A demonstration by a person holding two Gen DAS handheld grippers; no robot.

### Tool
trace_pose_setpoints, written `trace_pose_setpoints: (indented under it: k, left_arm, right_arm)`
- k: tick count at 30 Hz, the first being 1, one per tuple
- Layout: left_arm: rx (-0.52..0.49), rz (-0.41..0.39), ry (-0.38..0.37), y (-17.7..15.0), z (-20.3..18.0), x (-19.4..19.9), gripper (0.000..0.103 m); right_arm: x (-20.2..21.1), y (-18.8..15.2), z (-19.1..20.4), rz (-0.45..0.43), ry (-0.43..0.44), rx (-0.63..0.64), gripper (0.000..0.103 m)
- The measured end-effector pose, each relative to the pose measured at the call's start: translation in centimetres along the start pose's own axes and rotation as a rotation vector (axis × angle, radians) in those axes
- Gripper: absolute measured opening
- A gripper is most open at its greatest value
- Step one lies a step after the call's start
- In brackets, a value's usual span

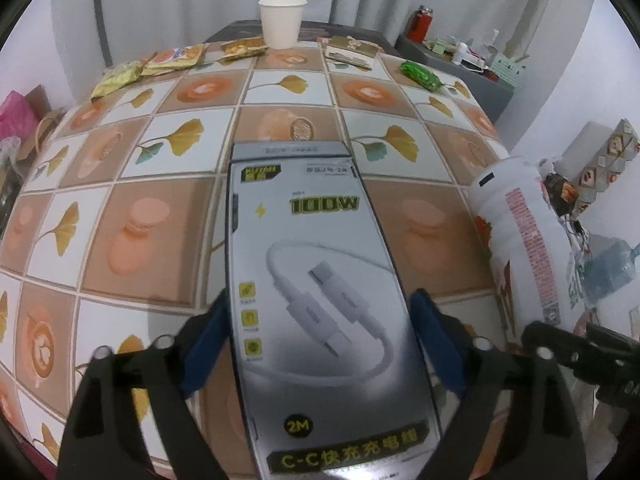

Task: Collect trash
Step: 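Lift the box and bottle and carry them toward the blue wastebasket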

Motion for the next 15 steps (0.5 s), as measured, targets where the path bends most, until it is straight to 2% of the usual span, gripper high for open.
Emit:
trace_pose_setpoints:
  k: [7,11,15]
  left_arm:
    - [-0.072,0.071,-0.096,-3.8,-2.1,2.5,0.084]
    - [-0.087,0.091,-0.064,-5.4,-2.5,3.0,0.084]
    - [-0.075,0.085,-0.040,-5.5,-2.6,2.5,0.089]
  right_arm:
    - [1.8,-2.7,-0.5,0.013,0.009,-0.013,0.054]
    - [2.7,-3.8,-0.9,0.006,-0.012,-0.007,0.055]
    - [2.4,-3.3,-0.7,0.004,-0.021,0.005,0.064]
Point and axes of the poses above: each gripper's, at about its wrist camera, not at the fingertips, and x roughly against the way its jaws point, z to its left, y to its top, the point moved 10 cm from there along -x, roughly the way its jaws point, and after that the axes turned 2 degrees about -z, right-handed, at the moved point
